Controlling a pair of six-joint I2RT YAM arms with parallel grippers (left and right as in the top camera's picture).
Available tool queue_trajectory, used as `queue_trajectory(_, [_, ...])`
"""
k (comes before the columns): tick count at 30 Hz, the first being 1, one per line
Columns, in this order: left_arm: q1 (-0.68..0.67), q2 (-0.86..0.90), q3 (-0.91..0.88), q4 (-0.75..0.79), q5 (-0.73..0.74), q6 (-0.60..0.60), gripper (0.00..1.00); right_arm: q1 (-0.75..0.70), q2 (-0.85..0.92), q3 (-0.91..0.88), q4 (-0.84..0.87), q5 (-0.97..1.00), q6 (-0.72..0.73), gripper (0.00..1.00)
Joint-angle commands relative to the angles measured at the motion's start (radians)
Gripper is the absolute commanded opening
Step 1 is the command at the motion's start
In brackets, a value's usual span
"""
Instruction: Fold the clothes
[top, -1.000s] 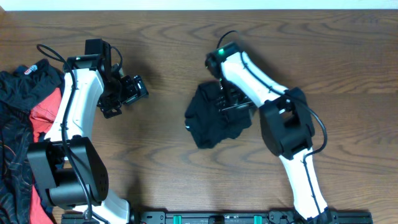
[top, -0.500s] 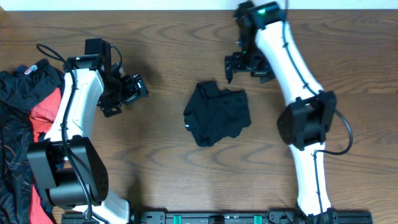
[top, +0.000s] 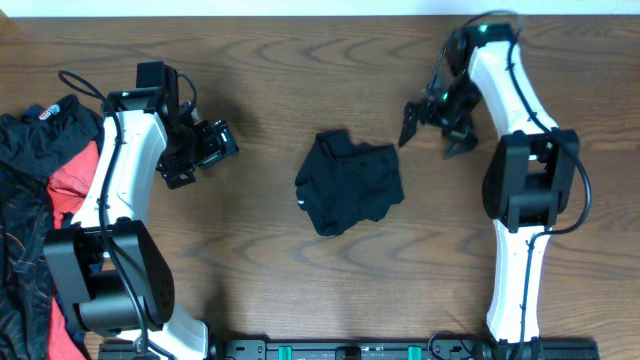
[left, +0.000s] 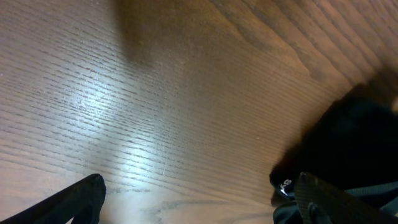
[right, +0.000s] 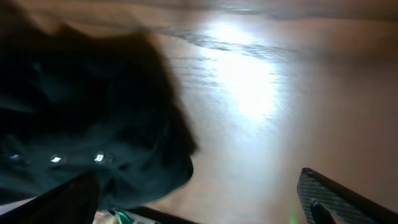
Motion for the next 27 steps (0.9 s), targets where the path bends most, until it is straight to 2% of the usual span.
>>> queue_trajectory(1, [0.003, 0.004, 0.009, -0.013, 0.001, 0.021, 0.98, 0.034, 0.0, -0.111, 0.055, -0.121, -0.124, 0.99])
queue_trajectory(8, [0.003, 0.004, 0.009, -0.023, 0.001, 0.021, 0.98, 0.031, 0.0, -0.298, 0.162, -0.291, -0.306, 0.99])
queue_trajectory(15, [0.003, 0.004, 0.009, -0.024, 0.002, 0.021, 0.98, 0.032, 0.0, -0.377, 0.173, -0.366, -0.486, 0.99])
queue_trajectory(27, [0.003, 0.004, 0.009, -0.04, 0.002, 0.02, 0.98, 0.032, 0.0, -0.5, 0.299, -0.444, -0.501, 0.99])
